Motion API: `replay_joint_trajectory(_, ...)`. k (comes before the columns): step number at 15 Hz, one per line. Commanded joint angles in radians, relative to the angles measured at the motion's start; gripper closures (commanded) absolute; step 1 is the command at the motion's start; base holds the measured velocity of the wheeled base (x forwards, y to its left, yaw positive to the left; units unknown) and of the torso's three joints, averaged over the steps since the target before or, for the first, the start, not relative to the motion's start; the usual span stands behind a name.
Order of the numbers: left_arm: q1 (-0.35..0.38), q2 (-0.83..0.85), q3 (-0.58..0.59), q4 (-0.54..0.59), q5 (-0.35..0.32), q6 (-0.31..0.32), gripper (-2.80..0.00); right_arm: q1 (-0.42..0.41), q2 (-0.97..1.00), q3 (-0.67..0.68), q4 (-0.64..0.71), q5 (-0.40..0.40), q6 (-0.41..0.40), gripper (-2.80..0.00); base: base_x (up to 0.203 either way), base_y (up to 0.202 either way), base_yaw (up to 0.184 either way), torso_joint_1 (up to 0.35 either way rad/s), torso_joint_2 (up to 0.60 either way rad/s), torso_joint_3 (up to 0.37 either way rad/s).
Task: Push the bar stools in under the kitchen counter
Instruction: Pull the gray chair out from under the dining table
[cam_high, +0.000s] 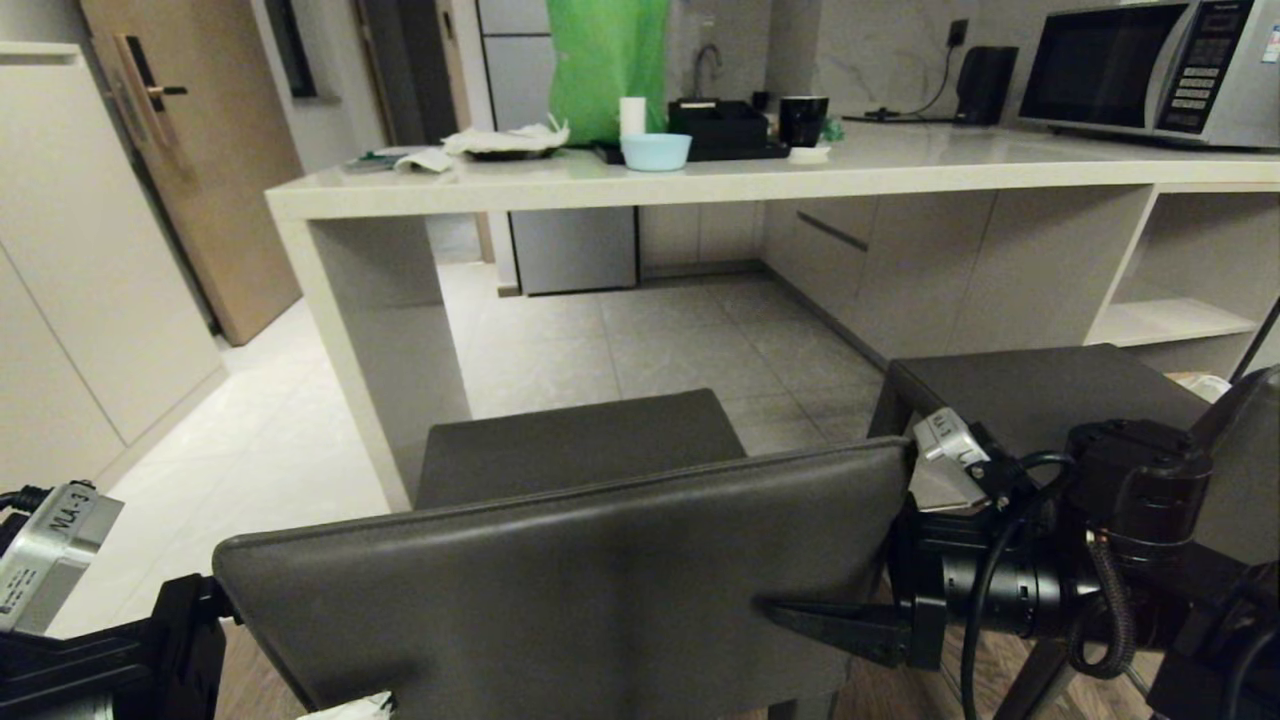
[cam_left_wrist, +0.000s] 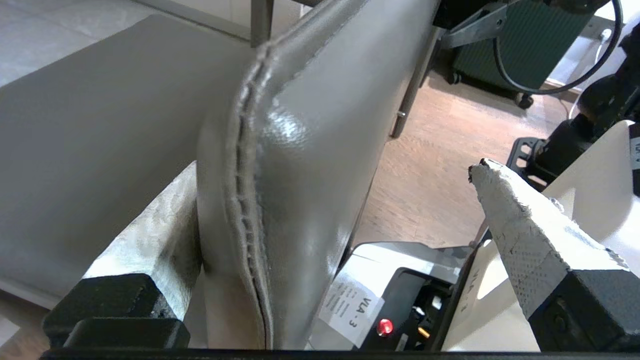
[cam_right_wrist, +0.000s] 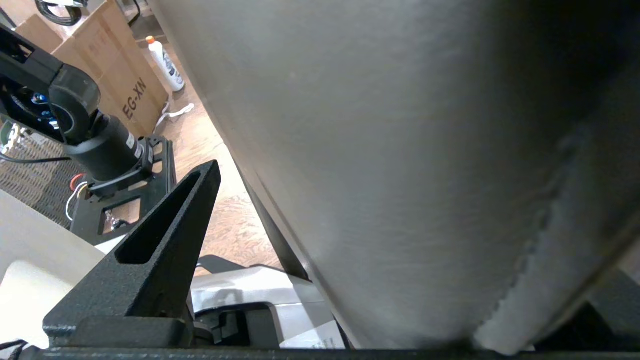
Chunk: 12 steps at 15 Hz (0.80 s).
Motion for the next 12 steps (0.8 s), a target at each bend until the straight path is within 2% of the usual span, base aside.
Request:
replay_joint_trajectory(1,0.004,0.001,0.002,-0.006,-0.003,0.0,-2.8,0.0,0.0,-0.001,-0.011,0.003,-0.001,-2.8,0.0,0.0,0.0,0.0,0.0,0.0)
replay_joint_trajectory(4,0.01,-0.007,0.007,-0.005,0.001,0.0,-2.8,-0.013,-0.002,0.002,-0.011,0.003,-0.001,-2.8,0.0,0.0,0.0,0.0,0.0,0.0)
replay_joint_trajectory(6,0.047,-0.027,0.022,-0.005,0.014,0.0,-2.8,-0.058,-0.018,0.005,-0.01,0.005,0.0,-2.8,0.0,0.0,0.0,0.0,0.0,0.0)
replay_joint_trajectory(10,0.204,-0.122,0.064,0.002,0.002,-0.014,-2.8,-0.191,-0.11,0.118,-0.011,0.055,-0.002,-2.8,0.0,0.0,0.0,0.0,0.0,0.0)
replay_joint_trajectory(12,0.223,-0.195,0.097,0.003,0.003,-0.065,-2.8,-0.295,-0.146,0.175,-0.011,0.119,-0.002,-2.8,0.0,0.0,0.0,0.0,0.0,0.0)
